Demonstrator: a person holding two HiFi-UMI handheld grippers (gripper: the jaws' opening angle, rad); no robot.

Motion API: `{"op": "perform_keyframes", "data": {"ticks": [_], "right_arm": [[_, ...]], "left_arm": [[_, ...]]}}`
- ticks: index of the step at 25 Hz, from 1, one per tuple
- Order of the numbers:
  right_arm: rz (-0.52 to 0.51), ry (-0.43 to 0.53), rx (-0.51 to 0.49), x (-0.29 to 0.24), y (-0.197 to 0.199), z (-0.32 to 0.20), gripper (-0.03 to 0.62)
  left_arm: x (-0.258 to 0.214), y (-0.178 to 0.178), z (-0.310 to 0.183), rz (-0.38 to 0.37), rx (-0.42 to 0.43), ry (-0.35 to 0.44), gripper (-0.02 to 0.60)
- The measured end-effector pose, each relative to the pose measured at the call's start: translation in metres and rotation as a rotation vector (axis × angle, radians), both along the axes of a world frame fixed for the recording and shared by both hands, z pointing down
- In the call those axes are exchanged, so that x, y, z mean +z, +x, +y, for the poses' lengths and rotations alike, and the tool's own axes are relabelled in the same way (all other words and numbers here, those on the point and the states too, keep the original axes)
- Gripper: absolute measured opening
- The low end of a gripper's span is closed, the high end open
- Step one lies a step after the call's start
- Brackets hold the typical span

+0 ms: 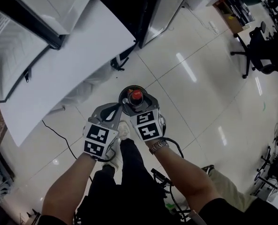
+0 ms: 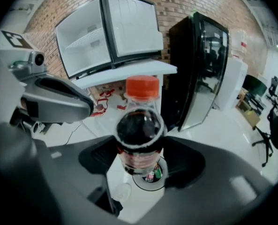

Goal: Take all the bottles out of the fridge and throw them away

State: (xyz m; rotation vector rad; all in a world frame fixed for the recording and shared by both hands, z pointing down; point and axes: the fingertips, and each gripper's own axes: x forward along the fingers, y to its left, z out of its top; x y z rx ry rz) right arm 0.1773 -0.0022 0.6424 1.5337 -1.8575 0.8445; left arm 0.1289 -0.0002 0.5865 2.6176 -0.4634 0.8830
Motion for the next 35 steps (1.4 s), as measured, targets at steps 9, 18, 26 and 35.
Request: {"op": "perform_keyframes", "data": {"ticks": [9,18,26,35], "right_arm": [[-0.045,-0.177,0.072,0.119,0.008,0.032,0.304],[-0.074,-0.303,0.105,0.204,0.014,0.048,0.304],[-0.048,-0.352,0.093,0.252,0.019,0.048,0.308],[-0.067,-0.357,0.099,0.253,0.014,0.047,0.308]], "left_arm": [[0.090,0.003,0.016,-0.044,0.042,-0.093,0.005],[0.143,-0.006,0.033,-0.084,0.036,-0.173,0.003],[0.169,-0.018,0.033,-0.118,0.002,-0.210,0.003],[0.168,-0.023,0.027,-0.116,-0.028,-0.212,0.005]]}}
